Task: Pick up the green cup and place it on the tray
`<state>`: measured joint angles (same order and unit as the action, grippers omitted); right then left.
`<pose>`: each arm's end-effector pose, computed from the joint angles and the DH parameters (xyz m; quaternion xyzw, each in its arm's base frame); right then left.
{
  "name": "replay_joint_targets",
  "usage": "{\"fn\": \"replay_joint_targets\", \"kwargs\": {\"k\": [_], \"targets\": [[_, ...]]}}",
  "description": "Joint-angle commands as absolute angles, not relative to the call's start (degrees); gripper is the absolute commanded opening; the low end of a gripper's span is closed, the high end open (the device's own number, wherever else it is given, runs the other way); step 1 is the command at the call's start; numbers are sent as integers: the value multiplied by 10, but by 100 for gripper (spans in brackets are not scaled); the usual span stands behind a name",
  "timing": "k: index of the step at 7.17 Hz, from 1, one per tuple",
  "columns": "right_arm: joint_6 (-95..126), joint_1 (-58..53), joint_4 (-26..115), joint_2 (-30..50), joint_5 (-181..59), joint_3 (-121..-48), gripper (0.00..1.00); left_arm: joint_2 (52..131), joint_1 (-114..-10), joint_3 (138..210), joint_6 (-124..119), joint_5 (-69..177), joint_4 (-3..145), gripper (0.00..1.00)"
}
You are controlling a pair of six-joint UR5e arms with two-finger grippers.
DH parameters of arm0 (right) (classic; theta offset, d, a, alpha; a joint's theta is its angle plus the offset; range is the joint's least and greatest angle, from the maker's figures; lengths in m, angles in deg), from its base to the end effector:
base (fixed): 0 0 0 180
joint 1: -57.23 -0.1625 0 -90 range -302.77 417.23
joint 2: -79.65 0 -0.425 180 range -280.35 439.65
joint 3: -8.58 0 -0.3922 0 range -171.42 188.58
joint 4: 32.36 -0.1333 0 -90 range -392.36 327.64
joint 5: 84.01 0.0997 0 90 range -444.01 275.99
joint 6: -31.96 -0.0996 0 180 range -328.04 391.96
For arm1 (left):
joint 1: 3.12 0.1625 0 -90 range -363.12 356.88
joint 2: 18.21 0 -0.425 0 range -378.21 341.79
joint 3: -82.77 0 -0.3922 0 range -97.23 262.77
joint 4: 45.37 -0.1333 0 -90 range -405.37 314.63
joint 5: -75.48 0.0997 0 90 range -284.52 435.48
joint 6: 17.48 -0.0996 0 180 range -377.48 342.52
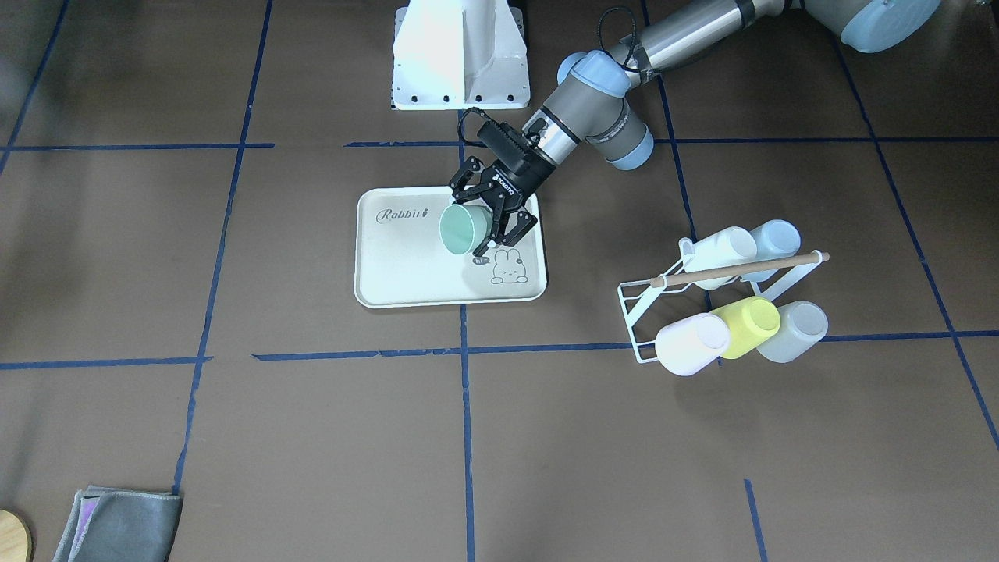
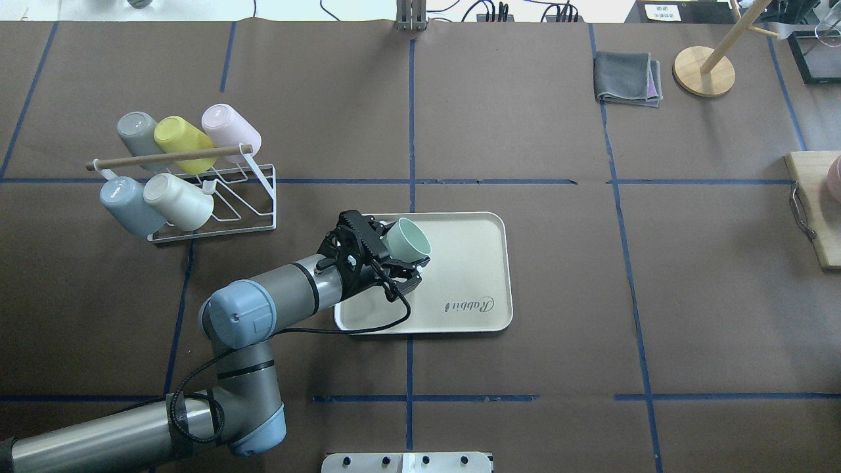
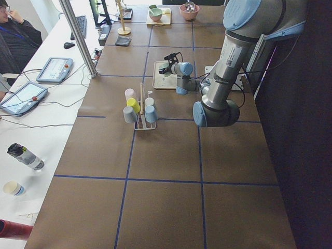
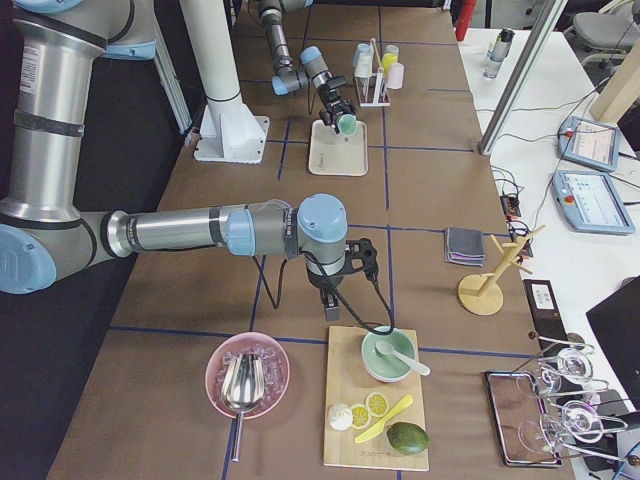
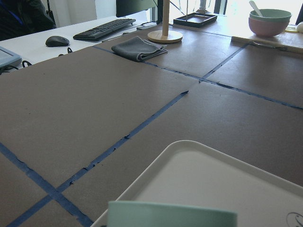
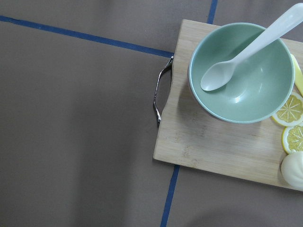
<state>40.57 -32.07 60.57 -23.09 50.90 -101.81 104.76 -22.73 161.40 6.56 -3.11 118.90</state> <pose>0.0581 -0.4009 0.5869 0.0643 -0.3781 -0.0906 0.9191 0.5919 -0.3733 0.2655 0.5506 0.4969 0.1945 0.6419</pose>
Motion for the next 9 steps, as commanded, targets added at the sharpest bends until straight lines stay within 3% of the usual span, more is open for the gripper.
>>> {"fn": "replay_joint_targets", "kwargs": {"k": [1, 9], "targets": [[406, -321, 605, -231, 509, -1018, 100, 1047, -227, 1614, 65, -31, 1189, 81], [406, -321, 606, -231, 510, -1018, 100, 1048, -225, 1612, 66, -30, 1188, 86]]}}
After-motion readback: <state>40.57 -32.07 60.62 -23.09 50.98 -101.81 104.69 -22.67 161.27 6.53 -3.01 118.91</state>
